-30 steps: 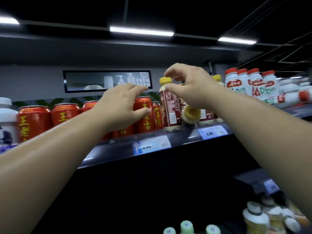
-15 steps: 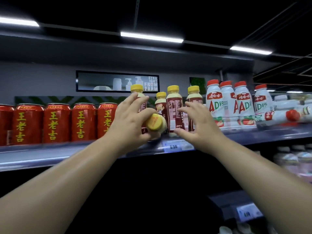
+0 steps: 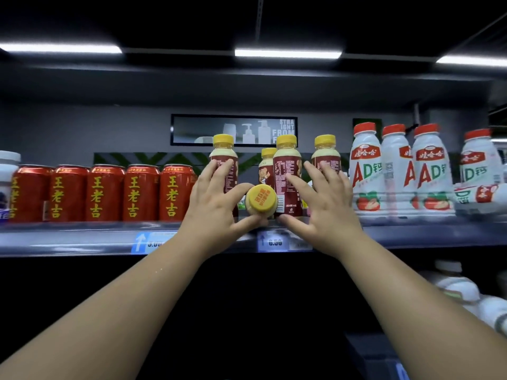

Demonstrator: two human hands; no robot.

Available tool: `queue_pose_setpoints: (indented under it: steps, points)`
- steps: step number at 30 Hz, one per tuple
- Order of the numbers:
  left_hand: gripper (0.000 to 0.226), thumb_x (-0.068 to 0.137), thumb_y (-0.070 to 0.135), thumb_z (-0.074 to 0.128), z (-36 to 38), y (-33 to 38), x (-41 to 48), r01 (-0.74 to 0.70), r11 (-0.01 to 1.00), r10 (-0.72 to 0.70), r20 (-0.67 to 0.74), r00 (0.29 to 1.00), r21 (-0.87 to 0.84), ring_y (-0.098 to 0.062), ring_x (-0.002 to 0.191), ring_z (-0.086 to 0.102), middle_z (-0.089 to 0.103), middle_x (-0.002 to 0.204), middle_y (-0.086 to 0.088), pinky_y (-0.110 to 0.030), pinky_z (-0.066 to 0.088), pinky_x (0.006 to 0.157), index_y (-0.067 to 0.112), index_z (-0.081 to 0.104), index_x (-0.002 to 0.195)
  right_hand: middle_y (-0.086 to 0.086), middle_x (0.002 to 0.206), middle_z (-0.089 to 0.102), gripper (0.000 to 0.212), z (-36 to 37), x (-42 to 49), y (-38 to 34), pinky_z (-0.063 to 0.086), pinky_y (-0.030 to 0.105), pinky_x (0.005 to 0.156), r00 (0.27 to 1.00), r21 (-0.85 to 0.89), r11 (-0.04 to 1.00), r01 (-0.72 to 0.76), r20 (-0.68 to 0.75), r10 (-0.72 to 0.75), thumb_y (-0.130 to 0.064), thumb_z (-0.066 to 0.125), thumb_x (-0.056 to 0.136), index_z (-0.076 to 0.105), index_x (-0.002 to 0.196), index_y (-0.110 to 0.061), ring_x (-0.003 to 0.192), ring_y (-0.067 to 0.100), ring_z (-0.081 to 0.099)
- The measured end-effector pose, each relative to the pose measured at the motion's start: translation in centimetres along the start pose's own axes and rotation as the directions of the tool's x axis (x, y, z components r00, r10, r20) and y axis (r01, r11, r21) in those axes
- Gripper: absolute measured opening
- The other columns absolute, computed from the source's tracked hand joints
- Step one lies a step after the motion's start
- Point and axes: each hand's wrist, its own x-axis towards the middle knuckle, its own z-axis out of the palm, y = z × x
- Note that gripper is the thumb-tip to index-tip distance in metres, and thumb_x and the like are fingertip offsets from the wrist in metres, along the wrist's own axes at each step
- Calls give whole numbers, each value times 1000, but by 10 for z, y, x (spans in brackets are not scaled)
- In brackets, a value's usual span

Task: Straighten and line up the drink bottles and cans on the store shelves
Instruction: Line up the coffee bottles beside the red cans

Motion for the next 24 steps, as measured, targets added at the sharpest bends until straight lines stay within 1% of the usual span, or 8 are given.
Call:
queue_pose_setpoints:
  steps: [3, 7, 11, 15, 17, 19, 21, 24]
  points:
    - [81, 71, 93, 25, 1, 1, -1, -37, 997, 35, 27, 999, 73, -27, 150, -4, 15, 162, -1, -56, 5, 118, 45, 37, 136, 2, 163, 23, 83, 0, -2, -1, -3, 49, 119, 1000, -6, 1000, 23, 0, -23, -79, 34, 81, 30, 152, -38, 150, 29, 8]
    - [75, 78, 78, 43, -4, 5, 0, -122, 992, 123, -27, 992, 19, -26, 148, 16, 44, 150, 5, -51, -6, 119, 34, 42, 139, 4, 163, 22, 78, -2, -2, -3, -11, 39, 116, 998, -1, 998, 59, -2, -59, -75, 30, 85, 32, 153, -37, 149, 28, 7]
    - [67, 79, 65, 59, -4, 11, 2, -180, 983, 175, -96, 980, -45, -21, 140, 34, 59, 132, 8, -40, -13, 116, 35, 43, 137, 7, 164, 19, 74, -2, -2, -6, -7, 45, 118, 997, -6, 997, 74, 10, -74, -72, 28, 87, 30, 153, -37, 150, 31, 6]
    - [61, 77, 69, 53, -8, 20, 23, -55, 992, 43, -105, 994, -111, -16, 134, 31, 57, 127, 9, -36, -1, 110, 44, 39, 131, 7, 164, 18, 77, -3, -3, -6, -4, 48, 119, 998, -10, 998, 59, 19, -59, -72, 30, 86, 29, 154, -37, 150, 31, 6]
    - [64, 75, 74, 46, -14, 24, 43, 33, 988, -51, -119, 992, -153, -14, 124, 33, 56, 120, 4, -30, 12, 91, 41, 40, 129, 7, 164, 19, 78, -3, -2, -7, -6, 46, 119, 998, -24, 998, 55, 18, -55, -72, 31, 85, 29, 154, -35, 150, 30, 6]
    - [67, 76, 77, 39, -19, 29, 63, 113, 981, -129, -97, 987, -156, -17, 117, 36, 52, 109, 3, -31, 11, 80, 37, 40, 129, 8, 164, 20, 79, -2, -2, -7, -6, 46, 119, 998, -31, 998, 58, 16, -57, -71, 32, 86, 28, 155, -33, 150, 30, 7]
    - [64, 80, 76, 40, -20, 32, 79, 179, 977, -183, -30, 983, -114, -20, 116, 37, 50, 106, 4, -35, 14, 82, 36, 39, 130, 9, 163, 21, 79, -3, -3, -7, -6, 45, 119, 998, -30, 998, 60, 15, -59, -70, 33, 86, 28, 155, -32, 150, 31, 8]
    - [61, 87, 72, 37, -17, 34, 91, 212, 977, -213, 38, 976, 11, -23, 127, 40, 59, 121, -1, -45, 16, 100, 33, 40, 133, 10, 161, 26, 78, -3, -3, -7, -3, 45, 119, 998, -12, 998, 60, -2, -60, -68, 37, 85, 32, 153, -31, 149, 32, 12]
